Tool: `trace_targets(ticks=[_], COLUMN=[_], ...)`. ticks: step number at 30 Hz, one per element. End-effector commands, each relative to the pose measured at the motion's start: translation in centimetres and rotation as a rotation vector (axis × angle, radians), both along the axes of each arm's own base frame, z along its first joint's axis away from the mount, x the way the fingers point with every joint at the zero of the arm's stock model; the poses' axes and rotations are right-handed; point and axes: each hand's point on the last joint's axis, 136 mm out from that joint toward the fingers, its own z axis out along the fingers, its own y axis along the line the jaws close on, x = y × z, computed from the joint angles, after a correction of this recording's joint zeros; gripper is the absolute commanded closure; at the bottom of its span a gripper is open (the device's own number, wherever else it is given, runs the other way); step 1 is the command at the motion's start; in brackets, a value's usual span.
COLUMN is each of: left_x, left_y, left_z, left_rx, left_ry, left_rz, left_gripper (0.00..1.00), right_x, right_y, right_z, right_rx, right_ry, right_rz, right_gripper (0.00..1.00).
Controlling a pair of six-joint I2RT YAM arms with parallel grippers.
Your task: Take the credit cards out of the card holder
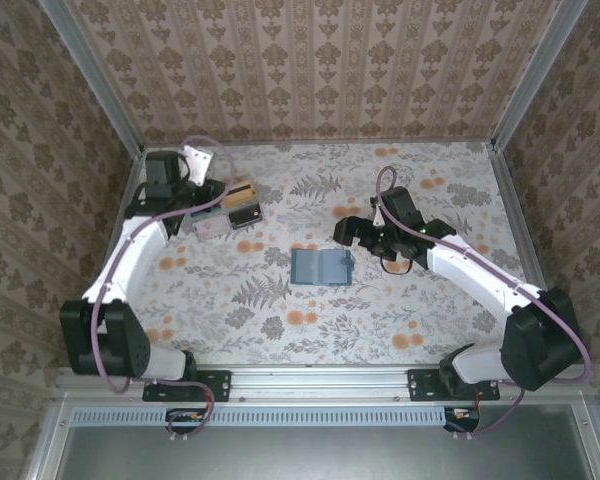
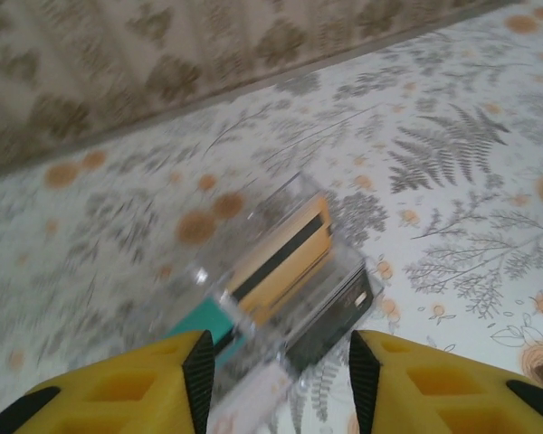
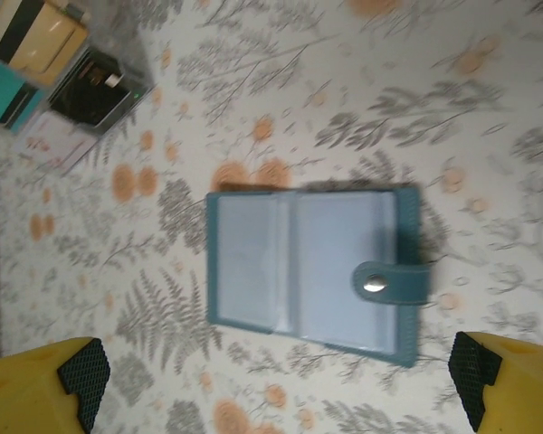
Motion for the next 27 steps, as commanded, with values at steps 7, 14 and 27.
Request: trace_targets(ticks=[7, 14, 27], left_x=[-6.7, -10.3, -13.3], left_y=[8.2, 11.8, 15.9], left_z=[-1.7, -5.4, -9.0], left_rx=[0.01, 0.022, -0.013], left_ry=[-0.016, -0.052, -0.204], left_rz=[0.489, 0.642, 0.855], left_gripper=[0.03, 0.0, 0.0], right_x=[1.0, 0.8, 0.8], right_y=[-10.5, -19.2, -24.9], right_z=[7.3, 8.7, 0.9], right_rx=[-0.369, -0.708, -0.802], right_ry=[-0.325, -0.416, -0.442], right_rz=[-0.288, -0.522, -0.671], right_gripper=[0.0, 0.0, 0.0])
